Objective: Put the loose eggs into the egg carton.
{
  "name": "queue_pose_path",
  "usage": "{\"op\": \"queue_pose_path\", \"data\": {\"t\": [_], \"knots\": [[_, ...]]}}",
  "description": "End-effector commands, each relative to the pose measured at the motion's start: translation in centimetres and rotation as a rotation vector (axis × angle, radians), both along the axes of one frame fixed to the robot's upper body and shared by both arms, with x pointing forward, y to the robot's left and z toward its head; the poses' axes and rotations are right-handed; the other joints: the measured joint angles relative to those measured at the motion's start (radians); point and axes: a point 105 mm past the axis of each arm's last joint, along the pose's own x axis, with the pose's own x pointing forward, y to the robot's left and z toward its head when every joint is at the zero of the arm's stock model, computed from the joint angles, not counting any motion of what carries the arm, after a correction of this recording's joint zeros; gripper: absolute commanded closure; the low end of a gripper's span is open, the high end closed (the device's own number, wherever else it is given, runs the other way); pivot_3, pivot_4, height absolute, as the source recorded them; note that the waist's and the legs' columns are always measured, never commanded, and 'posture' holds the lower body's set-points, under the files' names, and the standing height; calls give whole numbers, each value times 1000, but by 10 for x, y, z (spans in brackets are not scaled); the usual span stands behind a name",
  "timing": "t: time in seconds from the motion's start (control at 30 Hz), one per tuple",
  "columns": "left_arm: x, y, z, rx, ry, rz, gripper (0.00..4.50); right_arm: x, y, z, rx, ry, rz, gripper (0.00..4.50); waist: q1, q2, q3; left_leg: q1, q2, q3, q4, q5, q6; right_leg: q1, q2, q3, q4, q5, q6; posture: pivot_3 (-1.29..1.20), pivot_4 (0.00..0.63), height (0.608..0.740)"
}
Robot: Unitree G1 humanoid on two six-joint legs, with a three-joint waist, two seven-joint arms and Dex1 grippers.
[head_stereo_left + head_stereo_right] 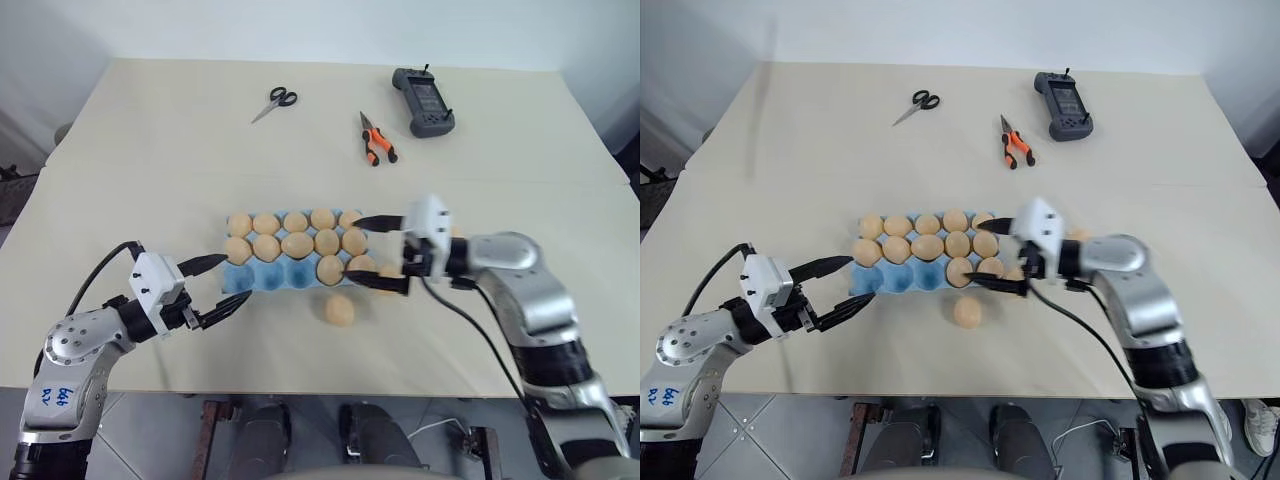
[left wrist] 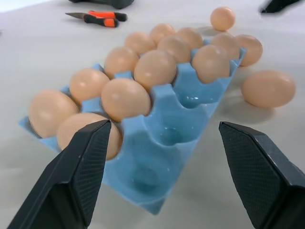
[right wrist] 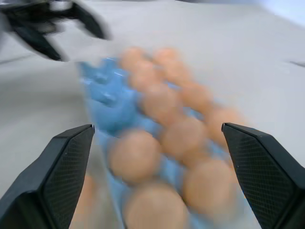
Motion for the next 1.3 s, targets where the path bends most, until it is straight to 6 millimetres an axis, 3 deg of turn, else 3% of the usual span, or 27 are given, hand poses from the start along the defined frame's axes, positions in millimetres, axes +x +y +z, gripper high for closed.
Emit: {"op": "queue_pose_path", "data": {"t": [0.03,0.2,0.27,0.43,0.6,0.8,1.07,1.3], "knots": [[2,-10,1,2,-6,-52,653,-6,-36,7,19,-102,-170,16,0,0,0,0,0,0,0,0,0,0,0,0,0,0,0,0,150,740],[12,-25,2,-8,-1,-122,21,-10,-97,-18,18,-103,-461,0,-12,1,0,1,0,1,1,2,-1,0,1,1,2,0,0,0,150,740],[15,-29,2,-3,-7,-146,21,-12,-116,-27,18,-107,-549,0,-14,1,0,3,0,2,1,4,0,2,1,2,3,0,0,0,150,740],[18,-40,5,-5,-22,-204,21,-14,-139,-44,30,-75,-646,0,-17,1,0,9,0,7,1,5,2,6,1,6,5,0,-1,0,150,740],[18,-46,7,-24,-22,-230,21,-4,-137,-47,14,-56,-618,0,-18,1,0,9,0,7,1,6,2,6,1,6,6,1,-1,0,150,740],[13,-44,8,-28,-24,-221,21,42,-118,-40,9,10,-575,0,-24,1,0,10,0,9,2,6,2,5,1,8,8,1,-1,0,150,740],[10,-36,11,-47,-50,-153,21,76,-100,-51,-20,92,-516,0,-13,1,0,7,0,8,1,5,1,1,0,6,9,1,0,0,150,740],[10,-28,13,-70,-71,-78,0,85,-90,-47,-1,53,-482,2314,-14,1,0,7,0,8,1,5,2,1,0,6,7,1,0,0,150,740]]}}
